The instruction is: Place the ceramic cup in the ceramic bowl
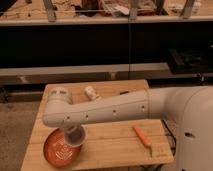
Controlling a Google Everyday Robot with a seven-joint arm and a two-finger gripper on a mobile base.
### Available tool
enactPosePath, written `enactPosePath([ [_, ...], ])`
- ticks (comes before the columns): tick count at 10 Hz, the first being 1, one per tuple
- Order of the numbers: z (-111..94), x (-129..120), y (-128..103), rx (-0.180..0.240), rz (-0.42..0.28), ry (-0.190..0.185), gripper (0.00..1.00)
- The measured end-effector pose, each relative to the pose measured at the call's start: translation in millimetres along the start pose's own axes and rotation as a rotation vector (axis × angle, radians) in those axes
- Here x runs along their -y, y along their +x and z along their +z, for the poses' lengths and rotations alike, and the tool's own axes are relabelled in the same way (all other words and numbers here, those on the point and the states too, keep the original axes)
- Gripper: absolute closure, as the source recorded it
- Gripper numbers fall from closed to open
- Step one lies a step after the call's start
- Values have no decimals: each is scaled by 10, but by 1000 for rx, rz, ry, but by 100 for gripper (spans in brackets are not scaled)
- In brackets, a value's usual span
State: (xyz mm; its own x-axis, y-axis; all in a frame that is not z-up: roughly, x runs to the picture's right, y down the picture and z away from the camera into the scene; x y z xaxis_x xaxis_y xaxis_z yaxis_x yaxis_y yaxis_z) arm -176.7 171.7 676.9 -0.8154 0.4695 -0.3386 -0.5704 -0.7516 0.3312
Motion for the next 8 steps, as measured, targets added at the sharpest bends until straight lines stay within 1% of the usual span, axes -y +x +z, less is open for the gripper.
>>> enactPosePath([
  [8, 28, -19, 8, 3, -12, 15, 100],
])
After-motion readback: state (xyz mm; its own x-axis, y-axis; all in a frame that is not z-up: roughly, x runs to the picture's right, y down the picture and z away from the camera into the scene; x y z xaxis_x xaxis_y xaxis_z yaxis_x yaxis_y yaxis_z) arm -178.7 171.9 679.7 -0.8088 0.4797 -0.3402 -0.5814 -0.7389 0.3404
